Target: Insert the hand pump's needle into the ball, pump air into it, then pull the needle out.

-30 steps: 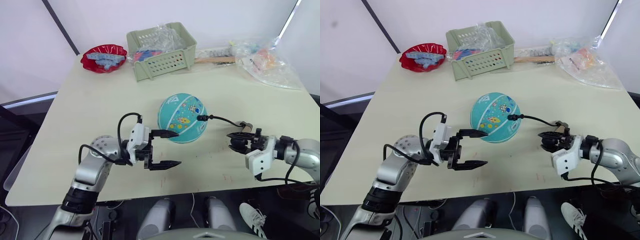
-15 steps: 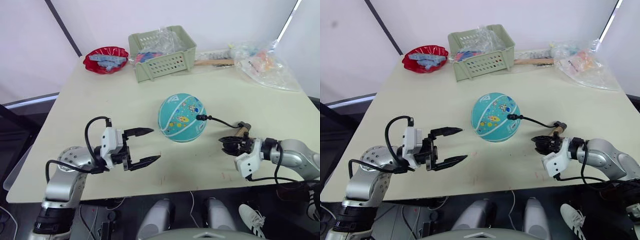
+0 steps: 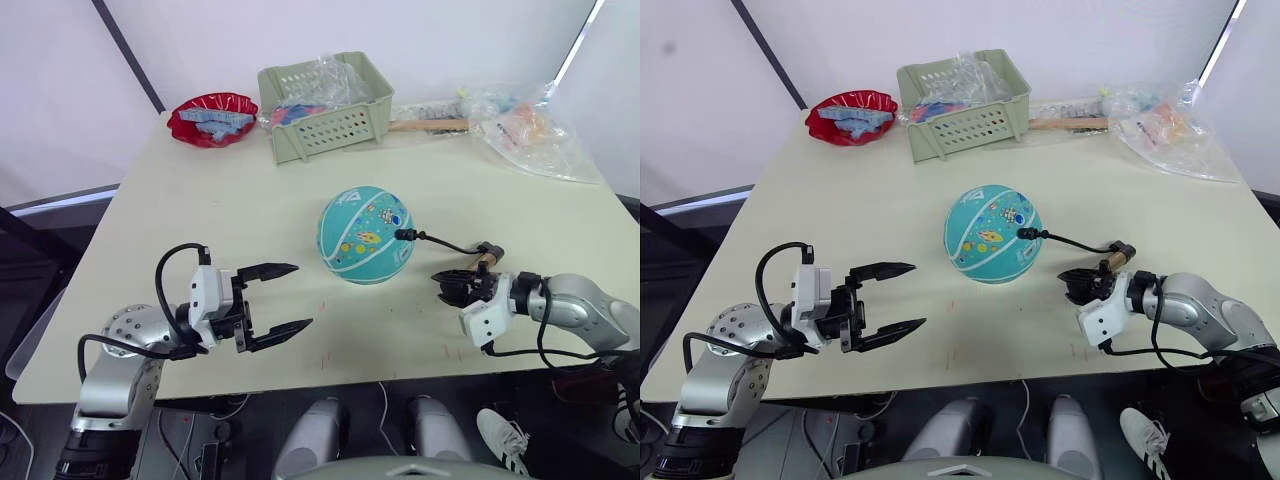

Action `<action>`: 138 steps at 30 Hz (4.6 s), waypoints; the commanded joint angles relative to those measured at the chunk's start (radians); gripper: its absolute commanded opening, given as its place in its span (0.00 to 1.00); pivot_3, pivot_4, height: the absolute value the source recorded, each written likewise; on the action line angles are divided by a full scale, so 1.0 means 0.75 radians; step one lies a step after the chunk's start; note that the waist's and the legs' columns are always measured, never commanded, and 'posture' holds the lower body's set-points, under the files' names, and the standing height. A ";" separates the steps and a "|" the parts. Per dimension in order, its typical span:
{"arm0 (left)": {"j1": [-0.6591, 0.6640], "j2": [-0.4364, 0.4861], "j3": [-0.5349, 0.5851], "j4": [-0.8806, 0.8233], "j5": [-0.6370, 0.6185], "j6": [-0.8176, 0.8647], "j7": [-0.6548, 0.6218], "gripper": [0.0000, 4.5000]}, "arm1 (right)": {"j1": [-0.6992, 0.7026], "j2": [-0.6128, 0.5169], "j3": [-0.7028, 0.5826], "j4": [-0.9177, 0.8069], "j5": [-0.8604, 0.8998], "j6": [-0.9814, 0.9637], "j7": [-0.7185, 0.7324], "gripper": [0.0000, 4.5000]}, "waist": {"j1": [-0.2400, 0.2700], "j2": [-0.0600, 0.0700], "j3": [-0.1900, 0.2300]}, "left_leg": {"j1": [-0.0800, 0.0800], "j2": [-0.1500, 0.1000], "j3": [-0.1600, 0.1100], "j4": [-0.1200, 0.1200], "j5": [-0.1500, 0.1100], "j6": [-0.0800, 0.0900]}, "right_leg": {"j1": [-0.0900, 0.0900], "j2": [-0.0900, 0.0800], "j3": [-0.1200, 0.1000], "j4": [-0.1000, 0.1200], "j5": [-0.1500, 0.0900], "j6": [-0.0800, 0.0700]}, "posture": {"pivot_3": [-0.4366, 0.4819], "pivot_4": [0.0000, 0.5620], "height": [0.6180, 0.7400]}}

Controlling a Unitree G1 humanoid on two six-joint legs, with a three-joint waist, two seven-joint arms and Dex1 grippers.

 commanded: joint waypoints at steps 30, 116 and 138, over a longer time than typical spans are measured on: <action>-0.366 -0.158 -0.159 0.063 0.051 0.144 0.291 1.00 | 0.944 -0.027 -0.491 -0.835 1.546 0.619 0.228 0.99 | 0.000 0.004 0.011 | -0.003 0.007 0.000 -0.002 -0.004 0.006 | -0.003 0.005 0.000 0.000 -0.002 -0.003 | 0.48 0.27 1.00; -0.748 -0.609 -0.473 0.464 0.471 0.480 0.814 1.00 | -0.260 0.205 -0.148 -0.383 0.856 1.071 0.586 0.02 | 0.035 0.000 0.010 | -0.001 0.006 -0.009 0.000 0.005 -0.008 | 0.003 0.007 -0.007 0.000 -0.001 -0.004 | 0.48 0.27 1.00; -0.699 -0.627 -0.555 0.725 0.605 0.341 0.879 1.00 | -0.007 0.107 -0.484 -0.744 1.207 1.538 0.469 0.02 | 0.084 0.002 0.009 | -0.005 -0.007 -0.021 0.000 0.005 -0.008 | 0.006 -0.005 -0.018 -0.002 -0.003 -0.002 | 0.48 0.27 1.00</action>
